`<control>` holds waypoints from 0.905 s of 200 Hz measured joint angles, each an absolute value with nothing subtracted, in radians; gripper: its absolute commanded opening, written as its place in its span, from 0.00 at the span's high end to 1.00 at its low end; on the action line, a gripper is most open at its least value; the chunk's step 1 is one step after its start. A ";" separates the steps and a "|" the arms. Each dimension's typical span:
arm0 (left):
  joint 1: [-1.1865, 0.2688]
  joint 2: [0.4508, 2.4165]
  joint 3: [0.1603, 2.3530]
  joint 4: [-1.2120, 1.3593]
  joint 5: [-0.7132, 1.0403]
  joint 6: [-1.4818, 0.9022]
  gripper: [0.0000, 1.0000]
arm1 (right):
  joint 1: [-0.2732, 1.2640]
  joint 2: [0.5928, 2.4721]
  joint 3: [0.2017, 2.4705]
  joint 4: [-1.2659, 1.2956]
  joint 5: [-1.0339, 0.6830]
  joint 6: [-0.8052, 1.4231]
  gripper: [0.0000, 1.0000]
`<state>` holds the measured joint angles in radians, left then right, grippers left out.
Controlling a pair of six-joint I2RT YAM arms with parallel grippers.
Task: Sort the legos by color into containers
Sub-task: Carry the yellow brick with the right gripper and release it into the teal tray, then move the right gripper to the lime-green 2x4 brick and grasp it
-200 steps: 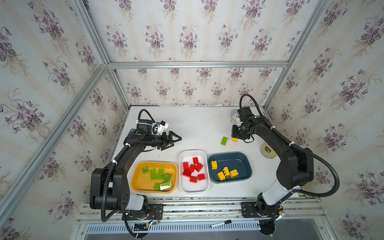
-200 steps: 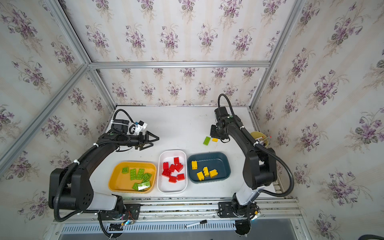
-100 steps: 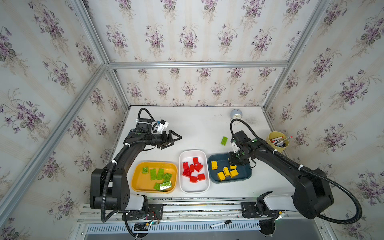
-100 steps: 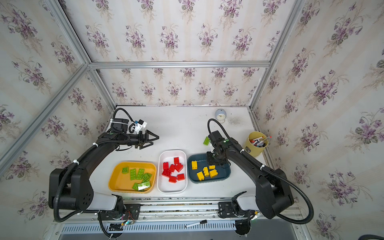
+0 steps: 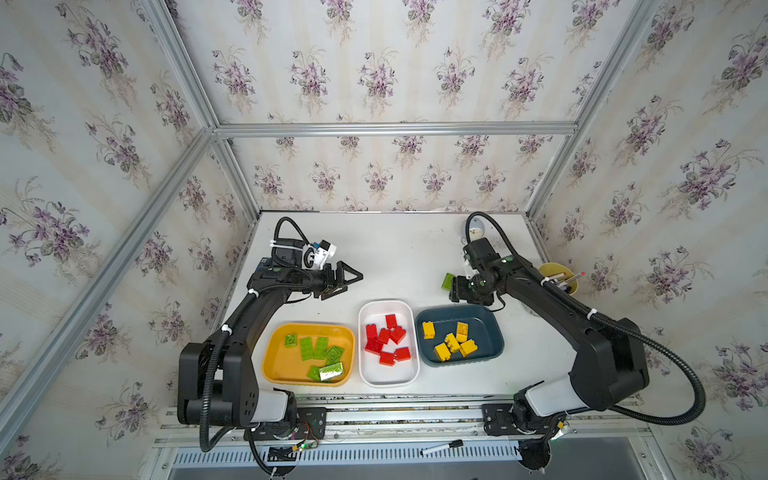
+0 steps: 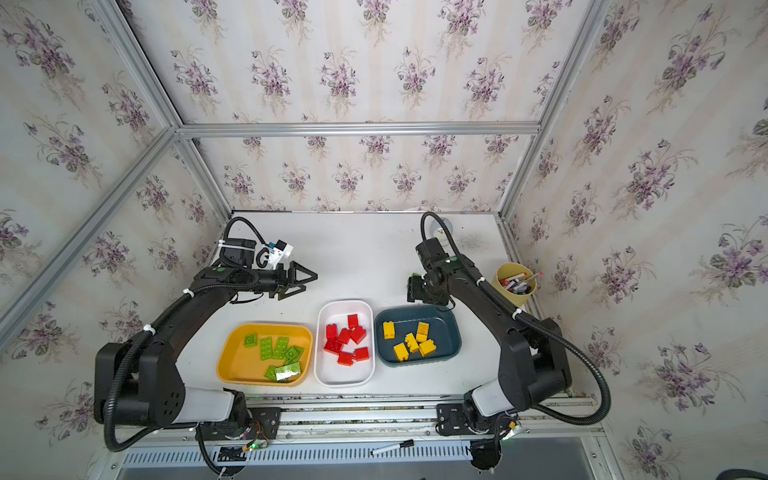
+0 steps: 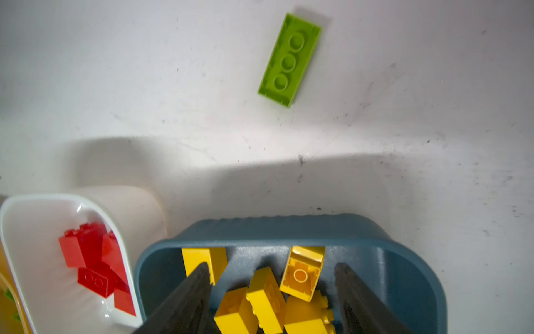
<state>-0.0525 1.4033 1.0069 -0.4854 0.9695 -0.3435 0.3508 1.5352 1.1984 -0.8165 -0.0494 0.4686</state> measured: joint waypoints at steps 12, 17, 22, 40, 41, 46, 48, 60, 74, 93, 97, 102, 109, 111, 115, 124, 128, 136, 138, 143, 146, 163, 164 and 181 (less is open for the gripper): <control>-0.052 1.401 1.007 -0.486 0.970 -0.344 0.01 | 0.350 1.593 1.259 -0.825 -0.032 0.505 0.29; -0.052 1.400 1.007 -0.486 0.969 -0.344 0.01 | 0.349 1.618 1.284 -0.827 -0.019 0.522 0.29; -0.052 1.399 1.007 -0.486 0.969 -0.344 0.01 | 0.347 1.643 1.309 -0.828 -0.005 0.538 0.28; -0.052 1.392 1.005 -0.485 0.969 -0.344 0.01 | 0.342 1.728 1.377 -0.829 0.027 0.598 0.28; -0.052 1.391 1.005 -0.485 0.969 -0.344 0.01 | 0.342 1.735 1.382 -0.829 0.028 0.603 0.28; -0.052 1.390 1.003 -0.485 0.969 -0.344 0.01 | 0.340 1.756 1.397 -0.830 0.035 0.619 0.28; -0.052 1.389 1.003 -0.485 0.969 -0.344 0.01 | 0.339 1.766 1.403 -0.830 0.036 0.625 0.28; -0.052 1.386 1.000 -0.486 0.968 -0.344 0.01 | 0.336 1.816 1.440 -0.836 0.045 0.658 0.28; -0.051 1.382 0.995 -0.485 0.968 -0.344 0.01 | 0.332 1.880 1.486 -0.836 0.054 0.684 0.29; -0.051 1.378 0.990 -0.485 0.968 -0.344 0.01 | 0.331 1.963 1.551 -0.836 0.057 0.704 0.32; -0.051 1.376 0.989 -0.486 0.968 -0.344 0.01 | 0.330 1.979 1.563 -0.836 0.058 0.706 0.32; -0.051 1.375 0.988 -0.485 0.968 -0.344 0.01 | 0.329 1.997 1.575 -0.834 0.059 0.708 0.33; -0.051 1.373 0.986 -0.485 0.968 -0.344 0.01 | 0.329 2.021 1.590 -0.835 0.060 0.711 0.34; -0.051 1.373 0.985 -0.486 0.968 -0.344 0.01 | 0.328 2.028 1.594 -0.836 0.061 0.711 0.35; -0.051 1.372 0.983 -0.486 0.968 -0.344 0.01 | 0.327 2.039 1.600 -0.837 0.062 0.711 0.35; -0.051 1.371 0.981 -0.486 0.968 -0.344 0.01 | 0.327 2.064 1.614 -0.839 0.066 0.711 0.37; -0.051 1.370 0.980 -0.486 0.967 -0.344 0.01 | 0.327 2.075 1.619 -0.839 0.069 0.711 0.38; -0.051 1.370 0.979 -0.486 0.967 -0.344 0.01 | 0.326 2.096 1.629 -0.842 0.072 0.710 0.39; -0.051 1.369 0.979 -0.486 0.967 -0.344 0.01 | 0.326 2.101 1.631 -0.844 0.075 0.710 0.40; -0.050 1.369 0.979 -0.486 0.966 -0.344 0.01 | 0.326 2.114 1.637 -0.844 0.077 0.710 0.41; -0.050 1.368 0.979 -0.486 0.966 -0.344 0.01 | 0.326 2.120 1.641 -0.845 0.080 0.710 0.42; -0.049 1.364 0.978 -0.486 0.966 -0.343 0.01 | 0.325 2.150 1.650 -0.847 0.089 0.710 0.48; -0.049 1.364 0.978 -0.486 0.966 -0.343 0.01 | 0.325 2.152 1.652 -0.847 0.091 0.710 0.48; -0.048 1.363 0.977 -0.486 0.967 -0.343 0.01 | 0.325 2.171 1.658 -0.851 0.101 0.706 0.54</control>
<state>-0.0483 1.3632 0.9771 -0.4858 0.9668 -0.3431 0.3252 2.1712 1.6581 -0.8509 0.1013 0.7059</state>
